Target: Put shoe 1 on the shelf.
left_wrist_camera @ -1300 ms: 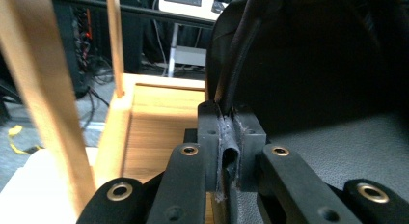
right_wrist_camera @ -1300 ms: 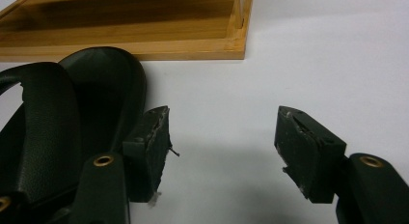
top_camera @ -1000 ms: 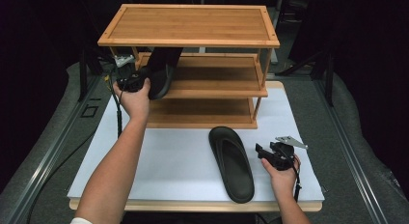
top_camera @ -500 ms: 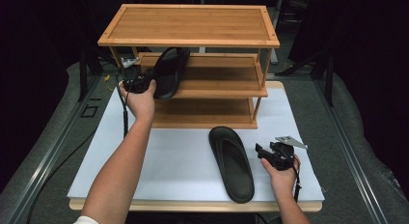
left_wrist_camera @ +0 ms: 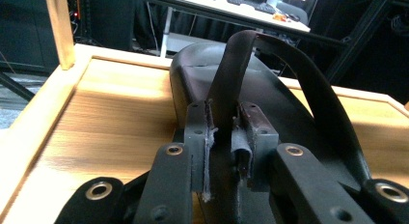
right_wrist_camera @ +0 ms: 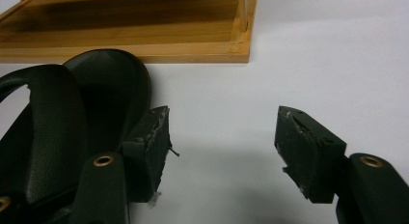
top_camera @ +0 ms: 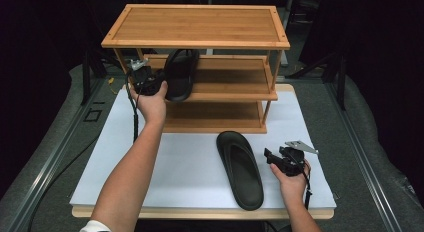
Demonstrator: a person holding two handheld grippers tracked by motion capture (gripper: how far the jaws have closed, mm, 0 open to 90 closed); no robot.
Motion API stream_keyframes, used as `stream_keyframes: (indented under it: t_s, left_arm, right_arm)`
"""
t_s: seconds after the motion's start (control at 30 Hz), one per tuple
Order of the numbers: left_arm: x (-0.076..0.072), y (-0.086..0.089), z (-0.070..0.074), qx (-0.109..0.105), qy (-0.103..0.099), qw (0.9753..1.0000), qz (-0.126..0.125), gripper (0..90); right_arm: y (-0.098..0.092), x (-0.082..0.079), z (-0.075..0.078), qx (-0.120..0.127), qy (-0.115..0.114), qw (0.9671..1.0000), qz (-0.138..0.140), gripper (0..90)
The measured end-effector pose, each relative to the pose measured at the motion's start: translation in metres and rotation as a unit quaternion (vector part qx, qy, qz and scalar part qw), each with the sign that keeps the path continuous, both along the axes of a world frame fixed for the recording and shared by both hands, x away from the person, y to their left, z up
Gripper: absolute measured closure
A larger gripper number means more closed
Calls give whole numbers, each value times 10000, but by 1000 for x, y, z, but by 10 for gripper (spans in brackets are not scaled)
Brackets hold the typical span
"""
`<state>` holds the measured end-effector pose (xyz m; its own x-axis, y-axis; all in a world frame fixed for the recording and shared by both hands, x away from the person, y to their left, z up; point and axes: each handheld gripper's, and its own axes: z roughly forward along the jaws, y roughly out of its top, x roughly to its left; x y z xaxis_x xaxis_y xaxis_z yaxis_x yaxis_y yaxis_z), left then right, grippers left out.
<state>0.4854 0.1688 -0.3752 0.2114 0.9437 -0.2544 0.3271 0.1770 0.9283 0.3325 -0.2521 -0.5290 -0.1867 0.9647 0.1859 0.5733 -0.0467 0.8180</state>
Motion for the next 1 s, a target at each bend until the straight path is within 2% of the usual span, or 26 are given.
stream_keyframes:
  t_s: [0.27, 0.33, 0.4, 0.43, 0.47, 0.5, 0.57, 0.7, 0.9, 0.93, 0.97, 1.0]
  left_arm:
    - [2, 0, -3, -116, -104, 9998, -125, 741]
    - [0, 1, -3, -207, -191, 9995, -171, 742]
    - [-3, 3, -1, -306, -325, 9987, -225, 693]
    - [-3, 3, -1, -306, -325, 9987, -225, 673]
    - [-7, 5, 3, -258, -445, 9983, -261, 656]
    - [-8, 5, 4, -247, -459, 9983, -277, 653]
    - [-11, 8, 5, -245, -439, 9981, -368, 653]
    - [-19, 12, 5, -194, -456, 9980, -403, 642]
    - [-42, 19, -3, -51, -446, 9972, -606, 632]
    - [-42, 19, -3, -51, -446, 9972, -606, 634]
    - [-50, 22, -6, -17, -466, 9965, -696, 634]
    - [-50, 22, -6, -17, -466, 9965, -696, 631]
  right_arm:
    - [0, -1, 1, 12, -37, 10000, 36, 370]
    - [0, 0, 1, 20, -37, 10000, 46, 369]
    - [1, -1, 1, -37, -53, 10000, -18, 369]
    - [1, -1, 1, -37, -53, 10000, -18, 369]
    - [1, 0, 1, -19, -62, 10000, 57, 369]
    - [1, 0, 1, -16, -67, 9999, 87, 369]
    - [3, 0, 1, -97, -82, 9999, -39, 369]
    - [3, -1, 2, -80, -119, 9999, 48, 368]
    - [6, -7, 7, -338, -279, 9989, 172, 366]
    - [6, -7, 7, -338, -279, 9989, 172, 366]
    - [8, -8, 7, -340, -308, 9986, 260, 367]
    - [10, -9, 8, -438, -315, 9984, 191, 367]
